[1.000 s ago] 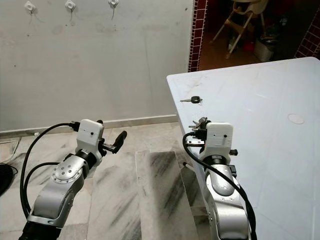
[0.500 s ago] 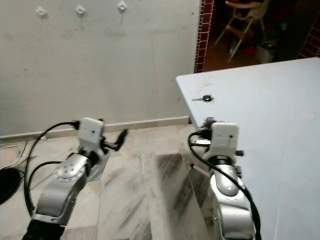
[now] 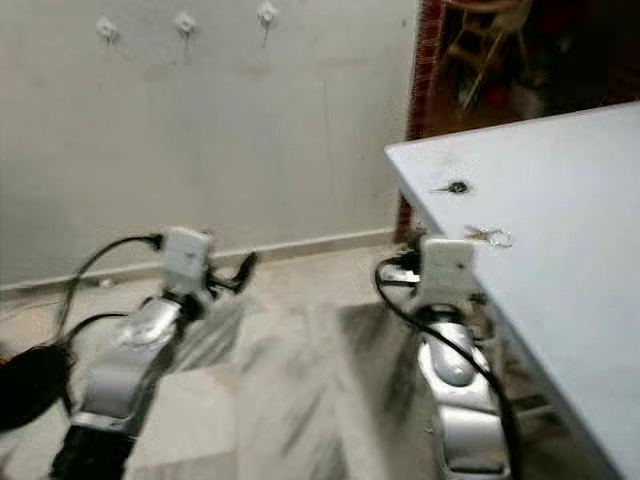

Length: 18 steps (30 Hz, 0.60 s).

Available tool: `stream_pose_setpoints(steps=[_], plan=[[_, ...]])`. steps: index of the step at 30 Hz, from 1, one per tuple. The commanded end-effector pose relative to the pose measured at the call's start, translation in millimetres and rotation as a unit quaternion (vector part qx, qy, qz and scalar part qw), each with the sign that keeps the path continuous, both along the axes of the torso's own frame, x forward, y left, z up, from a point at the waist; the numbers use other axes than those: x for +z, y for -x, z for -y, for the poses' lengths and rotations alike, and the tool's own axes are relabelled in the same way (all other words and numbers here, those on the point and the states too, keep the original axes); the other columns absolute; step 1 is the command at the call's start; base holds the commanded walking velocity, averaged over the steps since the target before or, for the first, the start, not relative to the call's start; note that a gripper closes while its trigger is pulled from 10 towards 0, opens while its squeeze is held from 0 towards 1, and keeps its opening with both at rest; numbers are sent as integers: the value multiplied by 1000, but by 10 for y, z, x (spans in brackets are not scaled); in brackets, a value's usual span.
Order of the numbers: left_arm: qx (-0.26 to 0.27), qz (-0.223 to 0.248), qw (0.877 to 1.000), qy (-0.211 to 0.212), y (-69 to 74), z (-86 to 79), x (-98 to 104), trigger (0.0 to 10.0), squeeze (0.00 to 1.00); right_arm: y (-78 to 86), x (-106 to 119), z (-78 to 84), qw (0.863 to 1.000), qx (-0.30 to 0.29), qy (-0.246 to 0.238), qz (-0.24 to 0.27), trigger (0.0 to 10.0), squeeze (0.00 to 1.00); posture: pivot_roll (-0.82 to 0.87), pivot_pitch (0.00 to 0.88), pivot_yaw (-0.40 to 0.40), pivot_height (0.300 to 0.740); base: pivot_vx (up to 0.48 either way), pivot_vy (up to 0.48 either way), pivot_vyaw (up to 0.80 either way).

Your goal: Hang keys on a hook

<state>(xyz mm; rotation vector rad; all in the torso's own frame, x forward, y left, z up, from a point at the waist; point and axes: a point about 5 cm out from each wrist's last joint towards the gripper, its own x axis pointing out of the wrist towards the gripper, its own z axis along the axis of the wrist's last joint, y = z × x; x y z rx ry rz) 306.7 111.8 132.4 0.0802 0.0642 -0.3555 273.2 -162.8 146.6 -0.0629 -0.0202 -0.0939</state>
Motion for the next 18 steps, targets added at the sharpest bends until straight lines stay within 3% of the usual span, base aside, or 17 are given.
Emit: stream_pose_setpoints(steps=[1,11,18], plan=[[6,6,1000,6,-44,-91,42,10000,0,-25,82,-96,1000,18,-6,19,10000,0,58,0,47,740,0,0,0],[13,0,1000,9,-84,-128,34,10000,0,-42,101,-132,999,25,-1,25,10000,0,48,0,49,740,0,0,0],[8,-1,1000,15,-94,-103,36,10000,0,-48,122,-124,999,23,5,32,10000,0,43,0,49,740,221,0,0]])
